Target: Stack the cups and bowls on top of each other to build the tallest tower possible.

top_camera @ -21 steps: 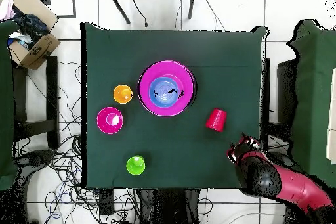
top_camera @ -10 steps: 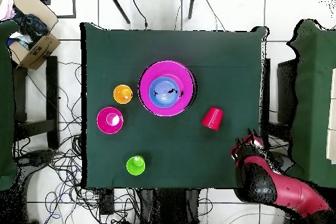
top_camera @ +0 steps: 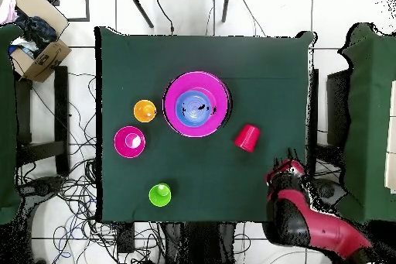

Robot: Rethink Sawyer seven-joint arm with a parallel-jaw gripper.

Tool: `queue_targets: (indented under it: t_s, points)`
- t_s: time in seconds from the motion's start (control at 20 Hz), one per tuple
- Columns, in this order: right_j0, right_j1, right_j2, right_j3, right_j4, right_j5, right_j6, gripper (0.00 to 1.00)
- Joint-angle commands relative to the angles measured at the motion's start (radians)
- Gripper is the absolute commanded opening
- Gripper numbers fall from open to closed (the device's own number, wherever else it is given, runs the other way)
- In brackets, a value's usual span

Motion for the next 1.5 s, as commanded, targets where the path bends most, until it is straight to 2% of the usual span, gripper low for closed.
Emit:
queue_targets:
  t_s: [0.05, 0.5, 0.95, 1.25, 1.5]
  points:
    - [0.099, 0.110, -0.097, 0.073, -0.022, -0.151, 0.219, 1.00]
    - [0.197, 0.239, -0.190, 0.073, 0.026, -0.353, 0.228, 1.00]
    - [0.236, 0.379, -0.223, 0.038, 0.060, -0.539, 0.245, 1.00]
    - [0.245, 0.452, -0.214, 0.011, 0.081, -0.654, 0.263, 1.00]
    - [0.252, 0.468, -0.198, -0.008, 0.083, -0.696, 0.277, 1.00]
